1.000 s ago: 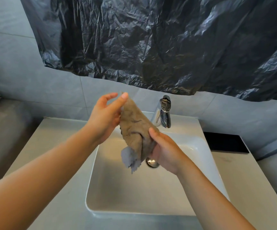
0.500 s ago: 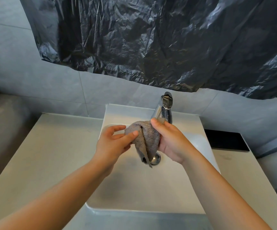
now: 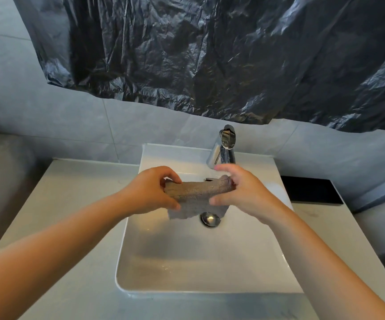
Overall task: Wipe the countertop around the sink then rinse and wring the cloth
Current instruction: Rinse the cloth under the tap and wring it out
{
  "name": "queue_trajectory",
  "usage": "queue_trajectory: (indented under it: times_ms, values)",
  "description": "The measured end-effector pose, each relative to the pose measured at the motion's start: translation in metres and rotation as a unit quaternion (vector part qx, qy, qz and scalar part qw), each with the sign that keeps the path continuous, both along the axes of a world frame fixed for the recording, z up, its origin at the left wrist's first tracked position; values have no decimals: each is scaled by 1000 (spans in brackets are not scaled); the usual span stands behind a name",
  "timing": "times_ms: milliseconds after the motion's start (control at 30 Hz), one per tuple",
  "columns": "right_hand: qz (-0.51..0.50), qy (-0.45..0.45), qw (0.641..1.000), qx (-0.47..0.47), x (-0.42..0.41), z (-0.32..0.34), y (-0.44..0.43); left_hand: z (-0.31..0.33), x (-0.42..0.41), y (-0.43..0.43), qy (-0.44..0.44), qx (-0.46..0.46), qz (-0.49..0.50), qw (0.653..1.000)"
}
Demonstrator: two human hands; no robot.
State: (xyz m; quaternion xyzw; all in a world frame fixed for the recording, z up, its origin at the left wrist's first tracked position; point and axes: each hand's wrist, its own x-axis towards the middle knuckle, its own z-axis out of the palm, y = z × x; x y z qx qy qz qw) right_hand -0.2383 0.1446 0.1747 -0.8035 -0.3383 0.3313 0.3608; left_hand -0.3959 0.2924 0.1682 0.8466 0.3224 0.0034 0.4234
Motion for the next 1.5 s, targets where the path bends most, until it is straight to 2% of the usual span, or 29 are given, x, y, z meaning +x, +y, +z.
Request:
queue_trajectory:
  times_ms: [100,167,267,300,333,400,433,500,600,633,700,800,933,1033,1100,1233,1300,1367,1433,1500]
  values:
    - [42,-153,982,-106,-7,-1,4,-2,5,-5,4,121,-26,992]
    - [39,-214,967,-132,-10,-1,5,-1,6,-8,-8,136,-44,990]
    - [66,-262,958,-96,-3,2,-1,1,5,0,-37,117,-65,990]
    - [84,-237,965,-78,2,3,-5,0,4,4,-59,51,-64,995]
    - [86,-176,979,-48,6,4,-8,0,2,6,-89,-58,-56,993]
    - [51,6,998,40,8,4,-14,-2,-1,5,-147,-289,-4,946]
    - [20,93,991,91,8,1,-16,-5,0,2,-163,-357,28,919]
    - [-59,246,954,161,5,-11,-16,-11,5,-5,-174,-407,84,893]
    - [-132,454,869,144,0,-31,-15,-19,13,-11,-176,-461,124,861]
    - [-138,496,849,120,-2,-39,-17,-20,15,-13,-177,-469,123,856]
    - [-137,522,839,71,-7,-55,-23,-24,18,-16,-179,-474,133,852]
    - [-131,500,854,60,-11,-71,-29,-30,19,-14,-164,-443,148,869]
    - [-157,382,905,102,-5,-71,-32,-41,17,-9,-36,-278,148,948]
    - [-79,238,966,72,-4,-64,-31,-41,16,-16,43,-179,0,983]
    - [-24,99,994,38,-5,-57,-28,-44,16,-18,106,-95,-88,986]
    - [63,-117,991,-8,-4,-50,-27,-45,22,-21,121,12,-111,986]
    - [87,-180,980,-20,1,-46,-28,-42,24,-21,101,47,-110,988]
    - [87,-183,979,-9,8,-44,-28,-41,25,-18,56,63,-98,992]
    - [72,-115,991,19,12,-41,-29,-40,27,-12,33,57,-105,992]
    - [38,-17,997,69,11,-36,-29,-36,29,-6,48,-50,-129,989]
